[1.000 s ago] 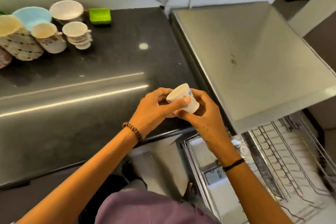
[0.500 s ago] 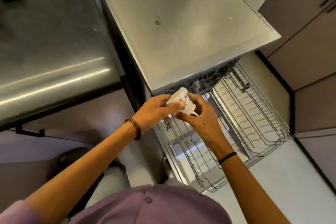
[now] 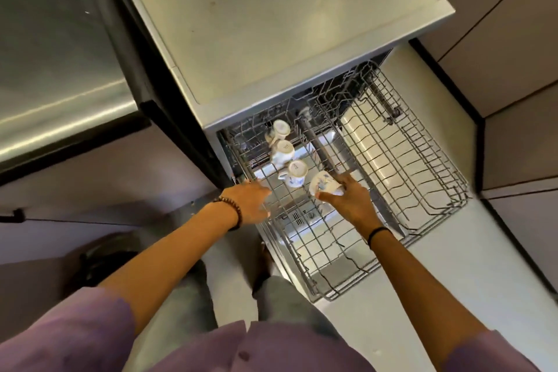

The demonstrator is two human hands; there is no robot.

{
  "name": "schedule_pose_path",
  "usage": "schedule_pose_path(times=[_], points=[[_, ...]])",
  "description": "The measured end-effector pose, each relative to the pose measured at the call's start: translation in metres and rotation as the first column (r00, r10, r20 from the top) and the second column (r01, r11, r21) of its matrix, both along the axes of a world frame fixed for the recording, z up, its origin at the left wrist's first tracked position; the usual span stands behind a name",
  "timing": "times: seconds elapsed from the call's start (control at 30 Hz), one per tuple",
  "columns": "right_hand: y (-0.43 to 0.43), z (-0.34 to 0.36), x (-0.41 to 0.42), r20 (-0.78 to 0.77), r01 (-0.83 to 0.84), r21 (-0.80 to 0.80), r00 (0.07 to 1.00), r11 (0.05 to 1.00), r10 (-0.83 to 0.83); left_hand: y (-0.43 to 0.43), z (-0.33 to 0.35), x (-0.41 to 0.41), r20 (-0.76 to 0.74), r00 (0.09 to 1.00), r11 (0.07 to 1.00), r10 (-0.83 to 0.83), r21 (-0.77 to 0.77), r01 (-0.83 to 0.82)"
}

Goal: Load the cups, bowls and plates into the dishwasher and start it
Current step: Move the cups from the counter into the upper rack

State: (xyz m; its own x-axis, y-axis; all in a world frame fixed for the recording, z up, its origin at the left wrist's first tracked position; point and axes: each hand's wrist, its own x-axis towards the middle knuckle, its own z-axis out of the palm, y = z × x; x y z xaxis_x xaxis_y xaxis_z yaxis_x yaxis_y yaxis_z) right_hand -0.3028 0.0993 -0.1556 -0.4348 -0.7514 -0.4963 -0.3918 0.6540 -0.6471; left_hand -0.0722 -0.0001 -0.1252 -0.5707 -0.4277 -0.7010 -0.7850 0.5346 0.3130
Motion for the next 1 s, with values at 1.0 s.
schedule_pose_path(times=[1.0], points=[[-0.03,-0.073,0.015,-0.196,-0.183,0.169,0.957,0.969,0.215,0.009,-0.044,0.016,-0.141,0.986,0.995,0.085,-0.038,-0.091]])
